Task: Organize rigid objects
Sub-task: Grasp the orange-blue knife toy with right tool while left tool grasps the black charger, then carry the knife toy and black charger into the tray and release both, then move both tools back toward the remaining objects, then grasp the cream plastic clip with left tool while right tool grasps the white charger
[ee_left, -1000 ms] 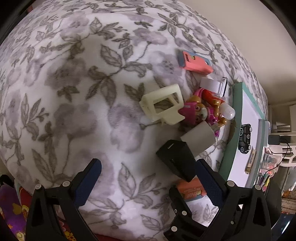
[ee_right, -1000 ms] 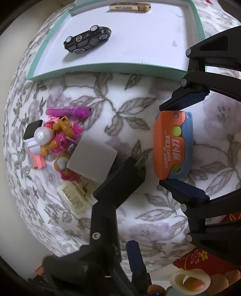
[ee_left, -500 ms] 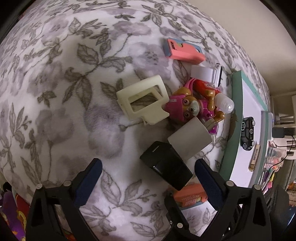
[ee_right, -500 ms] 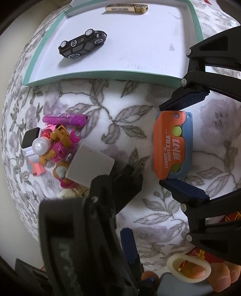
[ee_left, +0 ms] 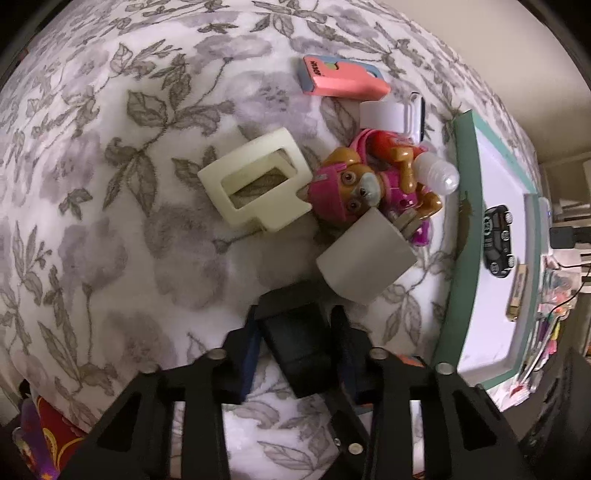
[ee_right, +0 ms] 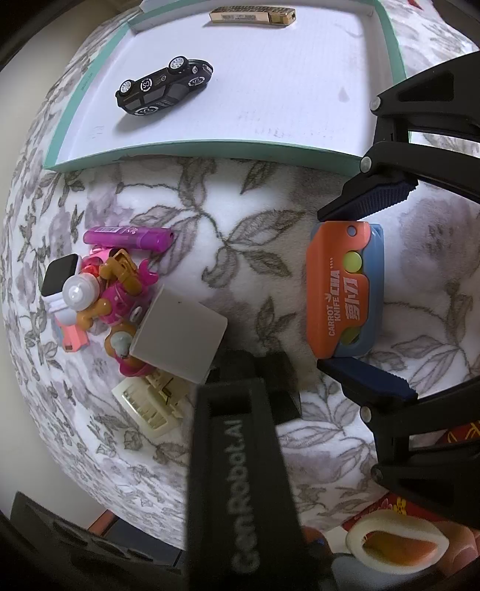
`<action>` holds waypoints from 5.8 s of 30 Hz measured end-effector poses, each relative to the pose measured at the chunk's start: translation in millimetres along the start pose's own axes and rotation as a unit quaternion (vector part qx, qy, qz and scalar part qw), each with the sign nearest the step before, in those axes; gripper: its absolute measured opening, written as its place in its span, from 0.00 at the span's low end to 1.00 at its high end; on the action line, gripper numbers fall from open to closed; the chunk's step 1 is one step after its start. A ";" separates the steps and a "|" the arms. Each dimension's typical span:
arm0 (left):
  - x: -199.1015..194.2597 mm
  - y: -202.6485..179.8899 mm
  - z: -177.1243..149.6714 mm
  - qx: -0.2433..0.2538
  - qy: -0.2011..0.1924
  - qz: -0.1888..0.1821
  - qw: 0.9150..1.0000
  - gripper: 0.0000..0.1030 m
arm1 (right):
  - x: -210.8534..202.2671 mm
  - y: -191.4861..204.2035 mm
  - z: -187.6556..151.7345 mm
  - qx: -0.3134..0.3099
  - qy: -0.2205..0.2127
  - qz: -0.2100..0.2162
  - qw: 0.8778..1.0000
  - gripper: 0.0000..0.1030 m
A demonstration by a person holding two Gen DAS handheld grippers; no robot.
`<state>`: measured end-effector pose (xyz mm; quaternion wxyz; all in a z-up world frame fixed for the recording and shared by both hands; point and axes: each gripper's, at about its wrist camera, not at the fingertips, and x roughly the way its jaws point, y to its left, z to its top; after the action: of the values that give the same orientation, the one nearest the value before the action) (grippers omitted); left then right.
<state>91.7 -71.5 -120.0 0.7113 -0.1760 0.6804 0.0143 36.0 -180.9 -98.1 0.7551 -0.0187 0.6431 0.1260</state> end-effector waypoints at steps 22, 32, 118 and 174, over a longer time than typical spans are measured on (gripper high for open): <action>-60.1 23.9 5.4 -0.004 -0.078 -0.022 0.997 0.32 | -37.8 -12.0 6.1 0.020 -0.038 0.030 0.999 0.71; -80.0 -15.0 -3.8 0.065 -0.122 -0.055 0.989 0.32 | -65.7 -77.0 11.1 0.108 -0.064 0.006 0.992 0.71; -73.3 -40.9 -17.1 0.116 -0.141 0.029 0.983 0.79 | -57.9 -128.2 -1.6 0.166 -0.092 -0.089 0.978 0.85; -28.8 70.8 49.0 -0.035 -0.084 0.036 0.995 0.97 | 22.8 23.6 71.3 0.044 -0.070 0.004 0.997 0.85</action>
<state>118.3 14.4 -107.8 0.7585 -0.1744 0.6231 0.0780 103.1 -140.7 -105.0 0.7980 0.0262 0.5935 0.1012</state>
